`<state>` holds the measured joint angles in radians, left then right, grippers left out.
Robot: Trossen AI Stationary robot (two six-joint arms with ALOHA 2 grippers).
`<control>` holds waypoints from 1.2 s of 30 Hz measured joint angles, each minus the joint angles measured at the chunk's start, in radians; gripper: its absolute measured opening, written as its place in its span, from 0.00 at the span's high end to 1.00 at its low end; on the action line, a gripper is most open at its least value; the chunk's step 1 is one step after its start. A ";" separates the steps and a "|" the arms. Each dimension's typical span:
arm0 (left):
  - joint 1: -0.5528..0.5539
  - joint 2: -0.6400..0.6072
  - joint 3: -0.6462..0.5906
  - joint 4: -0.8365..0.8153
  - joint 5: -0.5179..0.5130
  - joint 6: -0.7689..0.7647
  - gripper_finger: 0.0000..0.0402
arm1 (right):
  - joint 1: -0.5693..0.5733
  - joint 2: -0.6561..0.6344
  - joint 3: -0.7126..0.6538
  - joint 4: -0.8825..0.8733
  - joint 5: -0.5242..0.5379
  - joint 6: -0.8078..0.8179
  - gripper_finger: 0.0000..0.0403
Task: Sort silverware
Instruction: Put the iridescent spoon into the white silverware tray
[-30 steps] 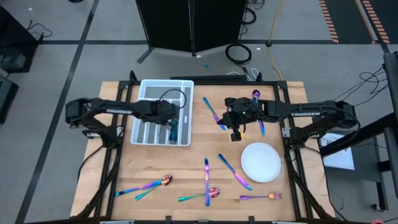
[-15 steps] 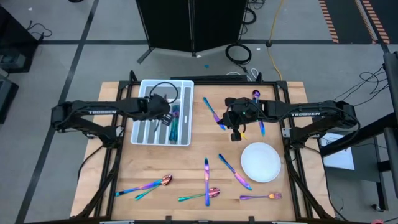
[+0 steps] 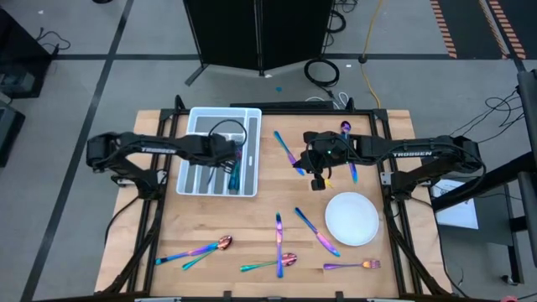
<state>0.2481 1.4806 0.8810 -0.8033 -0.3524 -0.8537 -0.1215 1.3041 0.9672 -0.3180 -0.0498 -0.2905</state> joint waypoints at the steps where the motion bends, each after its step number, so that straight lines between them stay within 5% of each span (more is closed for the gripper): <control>1: 0.002 0.010 0.000 0.001 0.000 -0.003 1.00 | 0.000 0.000 0.000 0.000 0.000 0.000 1.00; 36: -0.008 0.098 0.074 0.043 0.059 0.087 1.00 | 0.000 0.000 -0.001 -0.002 0.000 -0.006 1.00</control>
<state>0.2402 1.5784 0.9548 -0.7607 -0.2930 -0.7668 -0.1215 1.3041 0.9665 -0.3195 -0.0498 -0.2962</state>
